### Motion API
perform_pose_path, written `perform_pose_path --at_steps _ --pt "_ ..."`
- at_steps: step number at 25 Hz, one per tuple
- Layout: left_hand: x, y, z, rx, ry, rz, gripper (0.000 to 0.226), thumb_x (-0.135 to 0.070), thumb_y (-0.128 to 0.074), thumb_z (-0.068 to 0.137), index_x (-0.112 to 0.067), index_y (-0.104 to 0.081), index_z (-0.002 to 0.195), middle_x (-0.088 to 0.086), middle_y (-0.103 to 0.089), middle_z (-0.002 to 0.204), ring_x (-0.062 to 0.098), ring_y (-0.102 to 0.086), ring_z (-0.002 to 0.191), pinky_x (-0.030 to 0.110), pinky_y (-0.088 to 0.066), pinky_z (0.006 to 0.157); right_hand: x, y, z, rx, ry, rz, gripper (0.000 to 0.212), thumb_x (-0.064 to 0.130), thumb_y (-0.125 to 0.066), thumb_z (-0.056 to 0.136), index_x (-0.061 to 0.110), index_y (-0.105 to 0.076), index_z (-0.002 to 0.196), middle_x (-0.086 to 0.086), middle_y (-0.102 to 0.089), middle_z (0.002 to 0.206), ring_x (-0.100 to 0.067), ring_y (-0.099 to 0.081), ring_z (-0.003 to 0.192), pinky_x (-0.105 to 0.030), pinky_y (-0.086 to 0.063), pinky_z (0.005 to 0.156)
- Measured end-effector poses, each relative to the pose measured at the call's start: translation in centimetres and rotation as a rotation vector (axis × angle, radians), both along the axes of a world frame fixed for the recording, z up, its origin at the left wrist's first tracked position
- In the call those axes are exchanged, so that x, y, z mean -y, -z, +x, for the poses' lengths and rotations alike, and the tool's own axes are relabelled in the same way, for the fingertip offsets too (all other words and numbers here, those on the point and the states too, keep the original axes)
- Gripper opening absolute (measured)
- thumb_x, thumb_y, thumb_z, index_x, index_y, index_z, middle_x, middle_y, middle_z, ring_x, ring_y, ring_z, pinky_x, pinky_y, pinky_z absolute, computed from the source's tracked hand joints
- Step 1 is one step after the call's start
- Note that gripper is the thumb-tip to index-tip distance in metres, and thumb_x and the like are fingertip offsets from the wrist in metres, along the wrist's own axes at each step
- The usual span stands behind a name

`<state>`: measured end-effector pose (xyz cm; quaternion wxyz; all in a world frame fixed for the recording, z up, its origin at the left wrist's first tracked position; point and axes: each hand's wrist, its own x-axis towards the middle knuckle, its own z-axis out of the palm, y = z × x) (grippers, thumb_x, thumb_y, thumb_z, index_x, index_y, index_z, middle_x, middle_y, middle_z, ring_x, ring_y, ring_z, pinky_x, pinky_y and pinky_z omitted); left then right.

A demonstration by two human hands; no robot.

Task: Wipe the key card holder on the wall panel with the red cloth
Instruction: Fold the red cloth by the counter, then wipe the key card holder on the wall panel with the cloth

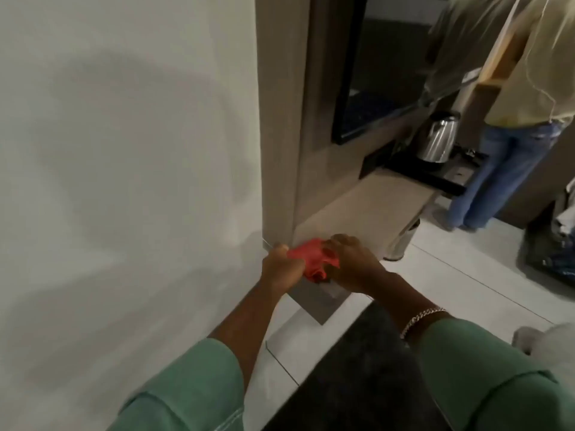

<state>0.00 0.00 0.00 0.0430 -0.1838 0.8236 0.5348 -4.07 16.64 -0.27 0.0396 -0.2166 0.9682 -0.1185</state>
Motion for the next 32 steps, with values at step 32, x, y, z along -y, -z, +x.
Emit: perform_pose_path --at_steps 32 --pt "32.0 -24.8 31.8 -0.558 -0.162 0.518 0.031 -0.006 -0.038 0.091 -0.01 -0.066 0.103 0.003 -0.065 0.078 0.013 -0.059 0.068 0.028 -0.049 0.061 39.9 -17.4 27.2 -0.627 -0.478 -1.044 0.053 0.035 -0.049 0.094 0.024 -0.041 0.146 -0.02 -0.036 0.158 -0.039 -0.034 0.146 -0.056 -0.032 0.119"
